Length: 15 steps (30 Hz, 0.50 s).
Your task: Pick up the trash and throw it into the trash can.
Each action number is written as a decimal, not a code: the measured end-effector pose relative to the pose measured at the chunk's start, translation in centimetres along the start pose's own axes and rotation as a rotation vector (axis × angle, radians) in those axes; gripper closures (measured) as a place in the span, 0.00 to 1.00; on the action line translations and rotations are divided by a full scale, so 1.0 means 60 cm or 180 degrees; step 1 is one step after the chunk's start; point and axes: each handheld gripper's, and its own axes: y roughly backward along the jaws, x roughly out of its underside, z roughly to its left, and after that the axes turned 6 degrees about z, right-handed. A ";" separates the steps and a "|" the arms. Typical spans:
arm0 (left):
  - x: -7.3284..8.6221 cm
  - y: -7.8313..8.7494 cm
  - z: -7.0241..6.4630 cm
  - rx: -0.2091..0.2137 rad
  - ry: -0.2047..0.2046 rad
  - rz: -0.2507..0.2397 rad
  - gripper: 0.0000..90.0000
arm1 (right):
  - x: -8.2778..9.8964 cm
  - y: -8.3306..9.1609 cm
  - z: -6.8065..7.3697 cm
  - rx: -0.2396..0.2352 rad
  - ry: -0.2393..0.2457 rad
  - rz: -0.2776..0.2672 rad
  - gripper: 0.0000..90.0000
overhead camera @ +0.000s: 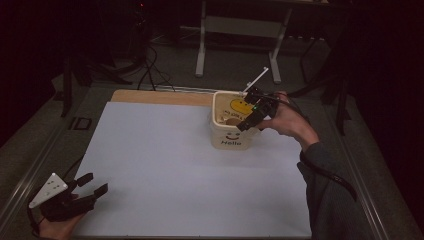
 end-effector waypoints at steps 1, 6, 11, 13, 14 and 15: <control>0.000 0.000 0.000 0.0000 0.0001 -0.0001 0.35 | 0.003 0.000 0.000 0.0002 -0.0015 -0.0017 0.15; 0.000 0.000 0.001 0.0000 0.0010 -0.0002 0.35 | 0.016 -0.003 0.001 -0.0002 -0.0002 -0.0116 0.15; 0.001 0.001 0.000 -0.0005 0.0013 -0.0006 0.35 | 0.029 -0.001 0.000 -0.0032 -0.0059 -0.0244 0.15; 0.001 0.002 0.000 -0.0008 0.0013 -0.0011 0.35 | 0.033 -0.001 0.000 -0.0045 -0.0071 -0.0280 0.15; 0.001 0.003 0.000 -0.0010 0.0020 -0.0015 0.35 | 0.035 -0.001 0.000 -0.0048 -0.0065 -0.0296 0.15; 0.001 0.003 0.001 -0.0013 0.0019 -0.0015 0.35 | 0.037 -0.001 0.001 -0.0058 -0.0085 -0.0314 0.15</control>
